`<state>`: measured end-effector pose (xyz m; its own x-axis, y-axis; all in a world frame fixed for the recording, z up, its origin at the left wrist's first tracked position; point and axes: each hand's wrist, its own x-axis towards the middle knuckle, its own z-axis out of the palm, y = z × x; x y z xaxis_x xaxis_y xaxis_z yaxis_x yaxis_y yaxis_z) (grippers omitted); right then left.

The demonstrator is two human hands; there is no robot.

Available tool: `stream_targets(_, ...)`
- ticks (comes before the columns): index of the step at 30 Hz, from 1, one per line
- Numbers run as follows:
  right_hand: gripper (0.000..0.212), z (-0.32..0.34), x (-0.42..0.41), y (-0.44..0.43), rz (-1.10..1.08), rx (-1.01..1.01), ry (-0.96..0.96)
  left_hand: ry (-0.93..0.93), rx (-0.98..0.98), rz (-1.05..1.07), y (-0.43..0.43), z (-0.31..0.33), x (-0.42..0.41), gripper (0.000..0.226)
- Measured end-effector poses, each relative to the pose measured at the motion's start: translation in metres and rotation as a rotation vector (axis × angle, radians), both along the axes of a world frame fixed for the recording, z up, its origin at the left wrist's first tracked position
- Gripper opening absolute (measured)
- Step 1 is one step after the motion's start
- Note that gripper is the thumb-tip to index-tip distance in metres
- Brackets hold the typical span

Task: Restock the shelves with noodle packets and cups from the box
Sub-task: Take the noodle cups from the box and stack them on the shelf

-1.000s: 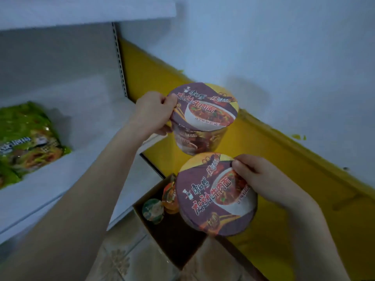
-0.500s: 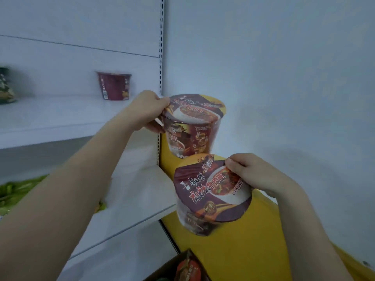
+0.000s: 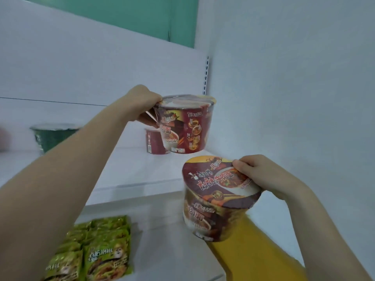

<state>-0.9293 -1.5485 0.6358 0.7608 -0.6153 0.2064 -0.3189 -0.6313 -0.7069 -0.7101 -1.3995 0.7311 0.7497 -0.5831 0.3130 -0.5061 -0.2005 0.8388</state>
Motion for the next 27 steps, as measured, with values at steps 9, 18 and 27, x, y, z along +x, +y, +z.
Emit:
stream_targets(9,0.037,0.03,0.128,-0.061,-0.106,0.0,-0.063,-0.06,0.005,0.018,-0.031,0.042,0.116,0.02)
stream_targets(18,0.031,0.021,0.212,-0.133,-0.179,0.047,0.018,-0.031,0.048,-0.021,-0.1,0.034,0.192,0.021)
stream_targets(27,0.023,0.016,0.288,-0.218,-0.165,0.151,0.103,-0.019,0.102,0.051,-0.154,0.027,0.234,0.021)
